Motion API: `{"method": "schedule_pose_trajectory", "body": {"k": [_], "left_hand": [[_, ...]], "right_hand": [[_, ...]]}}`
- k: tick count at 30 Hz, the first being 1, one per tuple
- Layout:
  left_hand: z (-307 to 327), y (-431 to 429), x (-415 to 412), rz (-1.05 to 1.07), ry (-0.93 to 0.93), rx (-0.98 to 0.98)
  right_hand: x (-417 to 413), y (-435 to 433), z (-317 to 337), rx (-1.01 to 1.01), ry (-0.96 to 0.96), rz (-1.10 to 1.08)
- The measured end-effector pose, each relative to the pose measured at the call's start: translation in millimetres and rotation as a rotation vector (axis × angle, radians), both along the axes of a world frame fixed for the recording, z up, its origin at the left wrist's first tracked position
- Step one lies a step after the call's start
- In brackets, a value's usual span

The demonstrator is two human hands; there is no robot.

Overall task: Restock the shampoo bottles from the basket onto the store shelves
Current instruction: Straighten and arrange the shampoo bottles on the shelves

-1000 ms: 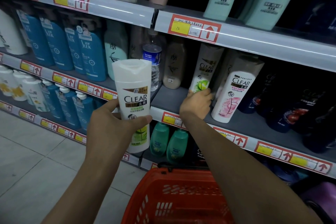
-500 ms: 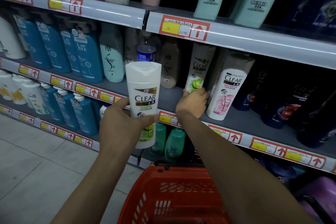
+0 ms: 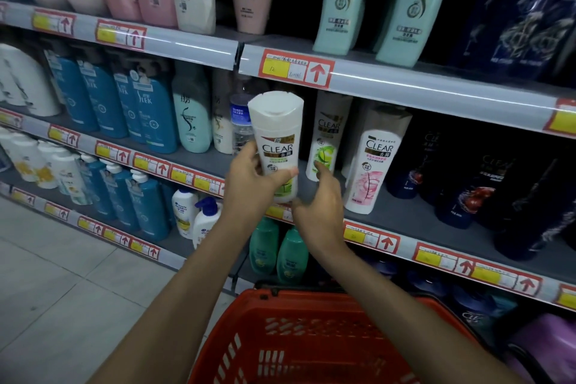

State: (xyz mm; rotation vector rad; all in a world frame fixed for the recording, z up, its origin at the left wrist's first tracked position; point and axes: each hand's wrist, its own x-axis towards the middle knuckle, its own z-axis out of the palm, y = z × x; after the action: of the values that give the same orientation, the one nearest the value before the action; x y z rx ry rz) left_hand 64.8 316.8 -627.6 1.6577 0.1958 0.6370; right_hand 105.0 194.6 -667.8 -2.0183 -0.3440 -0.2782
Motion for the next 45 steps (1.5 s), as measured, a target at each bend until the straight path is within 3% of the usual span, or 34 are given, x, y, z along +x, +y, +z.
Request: {"method": "schedule_pose_trajectory", "body": {"k": [3,10,16,19,45], "left_hand": [[1.6,-9.2,16.2,-0.106,-0.023,0.026],[-14.9,-27.2,58.5,-0.242,0.024,0.09],[-42.3,-29.6,86.0,-0.132,0.003,-0.019],[-46.1,-25.5,91.5,-0.117,0.011,0.036],[-43.8,-27.9,86.9,-0.013,0.19,0.161]], "right_hand": [[7.3,-5.6,1.0,-0.022,-0.044,0.05],[27.7,-11.1,-10.0,-0.098,-0.025,-0.144],[39.1,-8.7,-21.2,-0.246,-0.047,-0.195],[43.8,-2.6,-20.1,-0.273,-0.031,-0.243],[44.1,20.3,-9.6,-0.204,0.099,-0.355]]}}
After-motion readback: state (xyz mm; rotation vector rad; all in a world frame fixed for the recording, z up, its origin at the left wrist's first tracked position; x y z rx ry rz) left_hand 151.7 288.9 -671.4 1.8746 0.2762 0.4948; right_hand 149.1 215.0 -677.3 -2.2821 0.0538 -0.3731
